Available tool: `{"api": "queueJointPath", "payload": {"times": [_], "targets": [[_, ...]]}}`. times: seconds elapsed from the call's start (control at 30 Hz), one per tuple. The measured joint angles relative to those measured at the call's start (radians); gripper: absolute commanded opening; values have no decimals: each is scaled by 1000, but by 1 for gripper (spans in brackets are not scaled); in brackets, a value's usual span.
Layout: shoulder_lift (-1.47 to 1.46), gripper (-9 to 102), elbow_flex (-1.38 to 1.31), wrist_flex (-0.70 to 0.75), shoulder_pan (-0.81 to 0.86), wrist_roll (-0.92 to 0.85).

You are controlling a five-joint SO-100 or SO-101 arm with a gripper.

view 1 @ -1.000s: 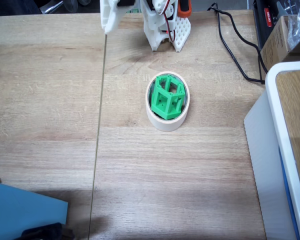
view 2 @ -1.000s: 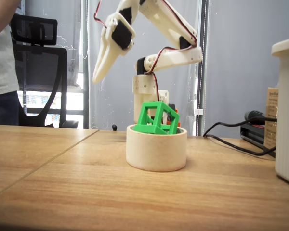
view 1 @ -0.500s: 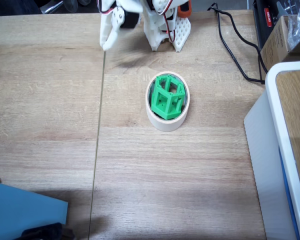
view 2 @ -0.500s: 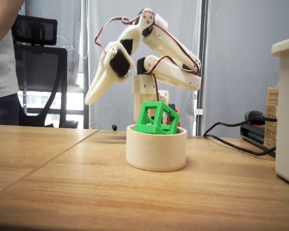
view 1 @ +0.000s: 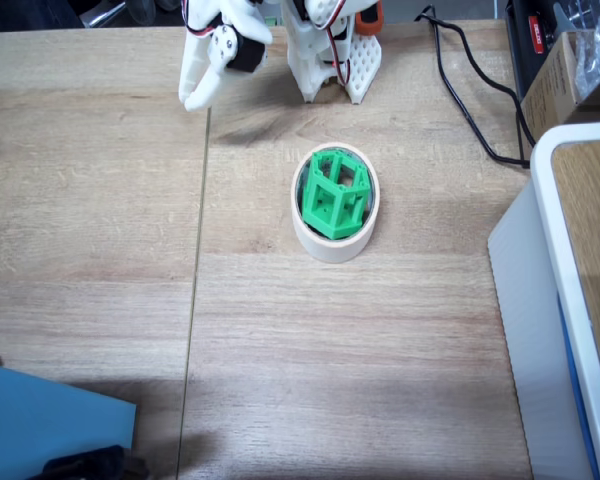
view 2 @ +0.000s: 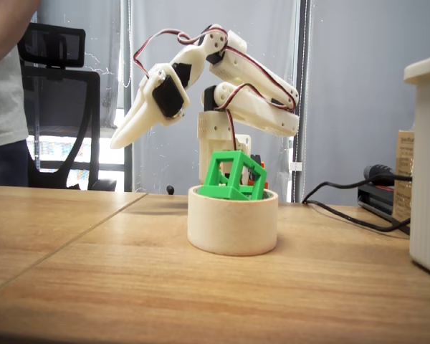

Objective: Grasp a component and put it in the bin.

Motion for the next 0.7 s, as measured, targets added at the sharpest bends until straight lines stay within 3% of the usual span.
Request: {"api": "queueJointPath", "payload": {"times": [0.7], "targets": [[29, 0, 167, 5, 0, 0]]}}
